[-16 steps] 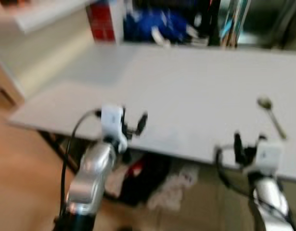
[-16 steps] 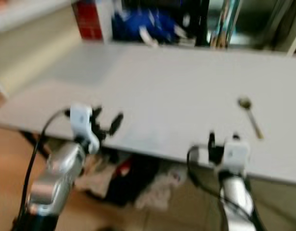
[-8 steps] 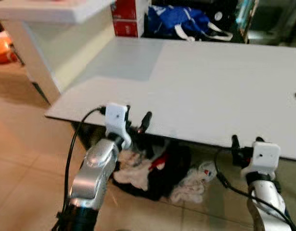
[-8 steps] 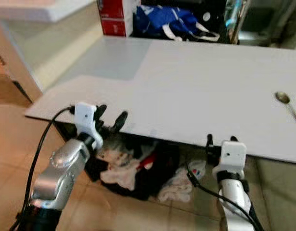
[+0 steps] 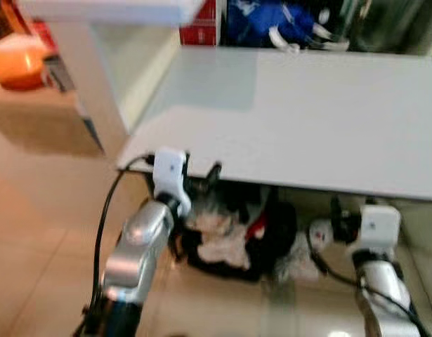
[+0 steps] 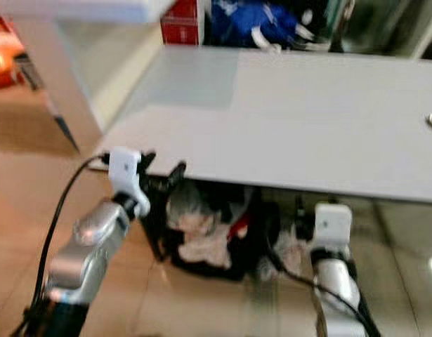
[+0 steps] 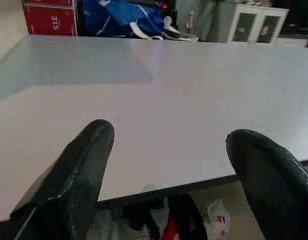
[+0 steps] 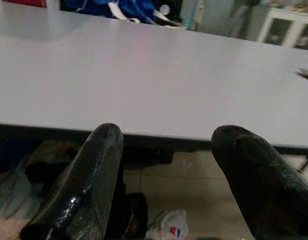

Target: Setting the table

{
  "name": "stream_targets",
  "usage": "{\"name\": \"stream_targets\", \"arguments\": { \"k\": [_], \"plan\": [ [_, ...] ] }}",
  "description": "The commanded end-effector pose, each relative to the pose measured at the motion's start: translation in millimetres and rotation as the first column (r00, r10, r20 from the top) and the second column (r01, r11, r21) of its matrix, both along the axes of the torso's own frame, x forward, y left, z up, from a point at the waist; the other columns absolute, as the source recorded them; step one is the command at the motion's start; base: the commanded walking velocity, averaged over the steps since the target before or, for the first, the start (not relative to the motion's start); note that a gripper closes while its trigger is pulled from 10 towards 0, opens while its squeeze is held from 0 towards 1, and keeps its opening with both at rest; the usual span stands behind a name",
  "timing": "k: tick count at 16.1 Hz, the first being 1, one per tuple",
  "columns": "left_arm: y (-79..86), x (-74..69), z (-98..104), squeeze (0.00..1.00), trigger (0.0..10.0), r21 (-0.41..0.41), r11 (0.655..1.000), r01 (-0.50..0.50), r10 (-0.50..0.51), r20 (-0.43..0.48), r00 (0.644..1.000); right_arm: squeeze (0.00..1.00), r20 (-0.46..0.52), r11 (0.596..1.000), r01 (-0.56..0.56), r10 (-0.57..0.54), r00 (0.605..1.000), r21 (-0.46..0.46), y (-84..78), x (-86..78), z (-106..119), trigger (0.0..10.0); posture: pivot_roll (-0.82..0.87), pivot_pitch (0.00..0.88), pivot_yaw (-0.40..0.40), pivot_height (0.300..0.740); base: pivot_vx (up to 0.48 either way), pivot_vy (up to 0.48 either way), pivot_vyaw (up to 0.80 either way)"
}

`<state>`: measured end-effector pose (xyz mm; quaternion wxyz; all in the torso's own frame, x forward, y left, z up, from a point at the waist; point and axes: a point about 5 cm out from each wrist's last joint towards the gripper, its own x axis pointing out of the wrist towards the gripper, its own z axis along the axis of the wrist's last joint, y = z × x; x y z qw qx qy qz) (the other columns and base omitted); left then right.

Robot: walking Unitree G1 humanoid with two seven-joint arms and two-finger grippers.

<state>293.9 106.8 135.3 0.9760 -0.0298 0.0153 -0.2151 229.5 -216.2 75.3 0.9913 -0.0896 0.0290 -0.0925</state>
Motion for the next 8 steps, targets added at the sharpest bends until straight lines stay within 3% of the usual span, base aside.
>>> {"name": "stream_targets", "arguments": {
  "k": [1,6,8],
  "plan": [
    [5.6,0.0,-3.4,0.0,10.0,0.017,1.0,-0.015,0.016,-0.013,1.0,0.0,0.006,1.0,-0.008,0.008,1.0,0.004,3.0,1.8,2.1,10.0,-0.06,0.026,0.039,0.74,0.0,0.48,-0.49],
    [7.3,3.7,-1.8,0.0,10.0,0.019,0.999,-0.029,0.029,-0.009,1.0,0.0,0.006,1.0,-0.011,0.011,1.0,0.003,5.1,4.2,4.1,10.0,-0.06,0.027,0.04,0.74,0.0,0.48,0.0],
    [7.5,3.8,-1.4,0.0,10.0,0.017,0.999,-0.029,0.03,-0.007,1.0,0.0,0.007,1.0,-0.014,0.014,1.0,0.007,6.8,4.2,3.2,10.0,-0.06,0.029,0.041,0.74,0.0,0.48,-0.79]
  ]
}}
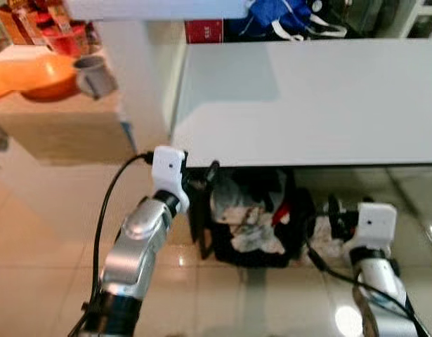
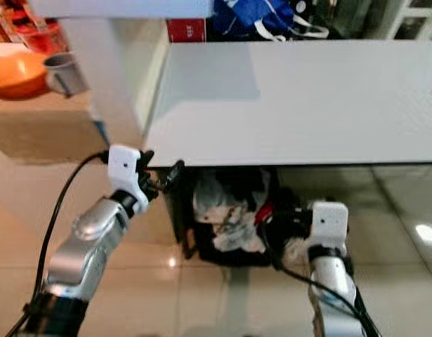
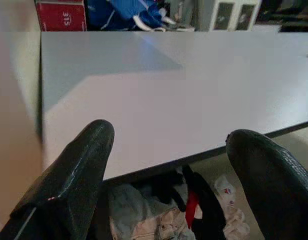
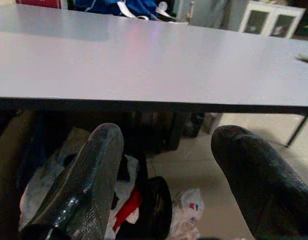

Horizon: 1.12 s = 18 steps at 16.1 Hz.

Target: Setting the table

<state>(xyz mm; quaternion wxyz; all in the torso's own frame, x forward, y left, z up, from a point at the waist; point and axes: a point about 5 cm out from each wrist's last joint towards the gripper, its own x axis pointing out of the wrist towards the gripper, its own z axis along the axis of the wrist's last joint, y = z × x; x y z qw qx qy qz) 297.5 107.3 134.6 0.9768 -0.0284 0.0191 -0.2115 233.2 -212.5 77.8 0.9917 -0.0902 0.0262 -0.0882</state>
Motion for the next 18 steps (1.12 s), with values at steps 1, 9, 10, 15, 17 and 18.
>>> {"name": "stream_targets", "arguments": {
  "k": [1,9,10,15,17,18],
  "plan": [
    [7.1,0.3,-1,0.0,10.0,0.013,1.0,-0.023,0.023,-0.001,1.0,0.0,0.007,1.0,-0.003,0.003,1.0,-0.002,3.2,0.6,1,10.0,-0.06,0.029,0.041,0.74,0.0,0.48,-0.54],
    [6.6,0.8,4,0.0,10.0,0.013,0.999,-0.042,0.042,0.035,0.998,0.0,0.037,0.999,-0.043,0.044,0.998,-0.029,9.6,6.4,8,10.0,-0.05,0.02,0.035,0.74,0.0,0.48,0.25],
    [6.6,0.9,6,0.0,10.0,0.013,0.999,-0.04,0.04,0.047,0.998,0.0,0.058,0.997,-0.051,0.055,0.997,-0.056,11.0,7.0,12,10.0,-0.05,0.02,0.035,0.74,0.0,0.48,0.6],
    [34.2,4.5,7,0.0,10.0,0.056,0.987,-0.149,0.143,0.096,0.985,0.0,0.227,0.996,-0.074,0.085,0.97,-0.057,20.0,-1.6,57,10.0,-0.05,0.003,0.037,0.74,0.0,0.167,0.0],
    [38.2,9.7,6,0.0,10.0,0.017,0.981,-0.195,0.193,0.072,0.978,0.0,0.236,0.992,-0.111,0.124,0.964,-0.064,29.4,-1.2,58,10.0,-0.05,0.0,0.034,0.74,0.0,0.0,0.0],
    [35.0,10.7,7,0.0,10.0,0.014,0.982,-0.189,0.187,0.081,0.979,0.0,0.233,0.991,-0.117,0.129,0.964,-0.065,31.7,0.2,57,10.0,-0.05,0.0,0.032,0.74,0.0,0.0,0.0]
  ]
}}
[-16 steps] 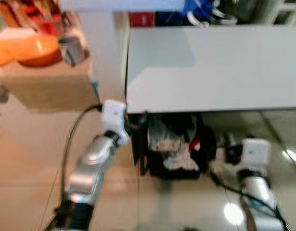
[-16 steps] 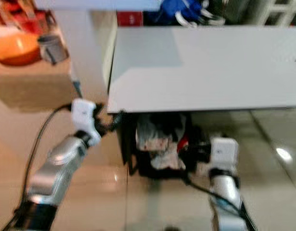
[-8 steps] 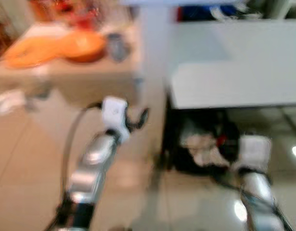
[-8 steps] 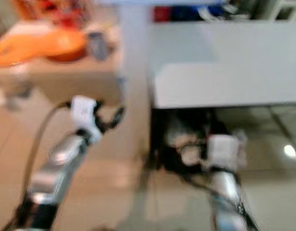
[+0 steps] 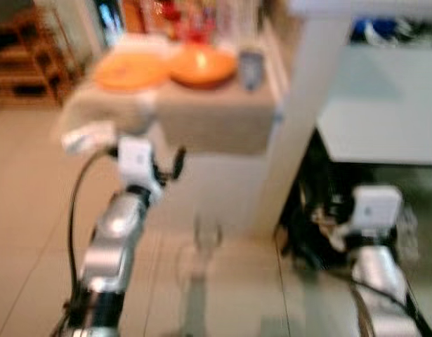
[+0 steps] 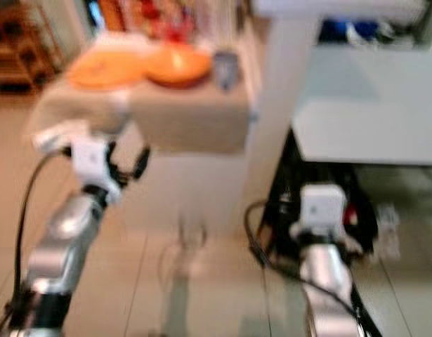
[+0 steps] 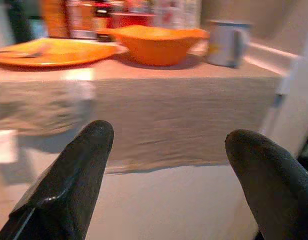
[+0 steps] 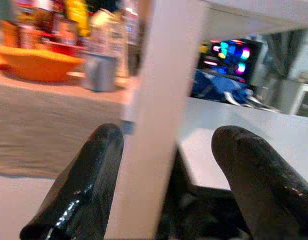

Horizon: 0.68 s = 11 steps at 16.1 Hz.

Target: Setting the table

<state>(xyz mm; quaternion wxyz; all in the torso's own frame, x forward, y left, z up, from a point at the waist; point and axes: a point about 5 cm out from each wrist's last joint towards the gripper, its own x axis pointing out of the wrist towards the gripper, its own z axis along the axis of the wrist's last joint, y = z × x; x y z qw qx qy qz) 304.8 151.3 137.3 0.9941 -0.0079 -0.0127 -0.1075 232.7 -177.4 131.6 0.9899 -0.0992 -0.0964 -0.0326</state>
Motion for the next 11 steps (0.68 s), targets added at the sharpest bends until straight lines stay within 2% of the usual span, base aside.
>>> {"name": "stream_targets", "arguments": {
  "k": [1,5,6,11],
  "plan": [
    [-13.6,3.7,6,0.0,10.0,-0.001,0.999,0.036,-0.036,0.027,0.999,0.0,0.0,1.0,0.006,-0.006,1.0,-0.008,-2.9,2.5,1,10.0,-0.05,0.0,0.032,0.74,0.0,0.0,0.0],
    [-19.1,3.5,6,0.0,10.0,0.032,0.998,0.058,-0.059,0.034,0.998,0.0,-0.038,1.0,0.016,-0.016,0.999,0.0,-8.4,5.9,-5,10.0,-0.05,0.0,0.032,0.74,0.0,0.0,0.0],
    [-21.2,3.2,6,0.0,10.0,0.03,0.997,0.07,-0.071,0.03,0.997,0.0,-0.044,1.0,0.014,-0.014,0.999,-0.001,-7.9,6.7,-7,10.0,-0.05,0.0,0.034,0.74,0.315,0.0,0.0],
    [-25.8,2.4,7,0.0,10.0,0.016,0.997,0.077,-0.078,0.035,0.996,0.0,-0.04,1.0,-0.002,0.002,0.999,-0.004,-4.5,10.7,-7,10.0,-0.05,0.0,0.037,0.74,0.319,0.359,0.0]
  ]
}}
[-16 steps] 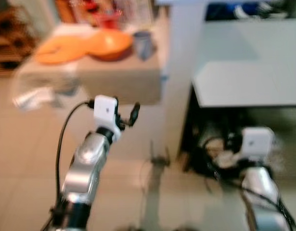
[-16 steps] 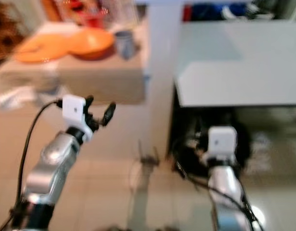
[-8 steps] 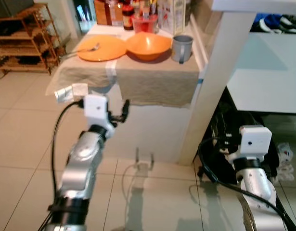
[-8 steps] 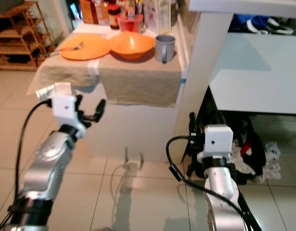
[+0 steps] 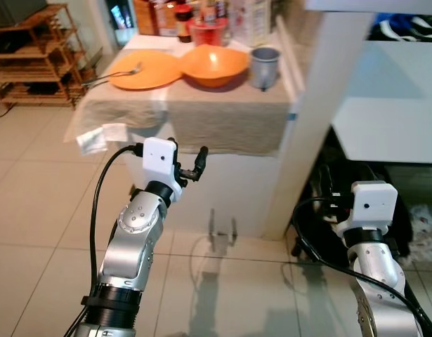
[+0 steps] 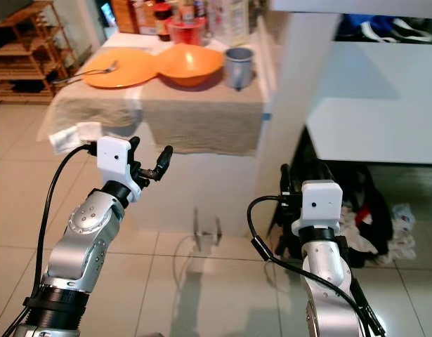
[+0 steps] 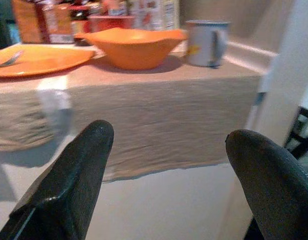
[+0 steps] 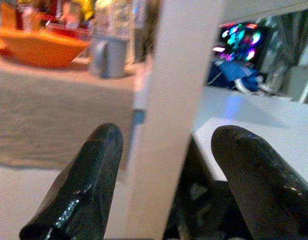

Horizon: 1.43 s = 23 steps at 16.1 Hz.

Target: Setting the table

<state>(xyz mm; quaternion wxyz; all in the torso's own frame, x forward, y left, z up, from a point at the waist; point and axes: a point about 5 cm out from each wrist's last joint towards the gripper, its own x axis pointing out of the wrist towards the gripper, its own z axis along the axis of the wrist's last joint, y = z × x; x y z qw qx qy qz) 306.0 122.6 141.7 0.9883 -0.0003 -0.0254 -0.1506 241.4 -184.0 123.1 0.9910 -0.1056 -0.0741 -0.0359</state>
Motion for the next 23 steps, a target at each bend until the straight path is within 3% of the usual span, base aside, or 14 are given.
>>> {"name": "stream_targets", "arguments": {
  "k": [1,11,13,21,23],
  "plan": [
    [3.2,1.4,3,0.0,10.0,-0.007,1.0,-0.015,0.015,0.007,1.0,0.0,0.001,1.0,-0.015,0.015,1.0,0.006,1.5,2.5,1,10.0,-0.05,0.001,0.037,0.74,0.274,0.394,0.0],
    [1.0,4.2,7,0.0,10.0,0.01,1.0,-0.023,0.022,0.025,0.999,0.0,-0.017,1.0,-0.028,0.028,0.999,0.002,1.1,2.9,-5,10.0,-0.04,0.003,0.039,0.74,0.0,0.435,0.0],
    [0.3,6.7,9,0.0,10.0,0.051,0.999,-0.017,0.015,0.031,0.999,0.0,-0.017,0.999,-0.037,0.037,0.999,0.002,4.0,2.8,-6,10.0,-0.04,0.004,0.039,0.74,0.279,0.39,0.0],
    [-1.4,16.2,12,0.0,10.0,0.082,0.997,0.007,-0.009,0.03,1.0,0.0,-0.027,0.999,-0.044,0.044,0.999,0.0,7.8,6.7,-8,10.0,-0.05,0.005,0.046,0.74,0.469,0.0,0.0],
    [-2.2,12.2,11,0.0,10.0,0.074,0.997,0.017,-0.019,0.031,0.999,0.0,-0.027,0.999,-0.045,0.045,0.999,0.0,7.5,2.3,-9,10.0,-0.04,0.007,0.048,0.74,0.48,0.0,0.0]
  ]
}}
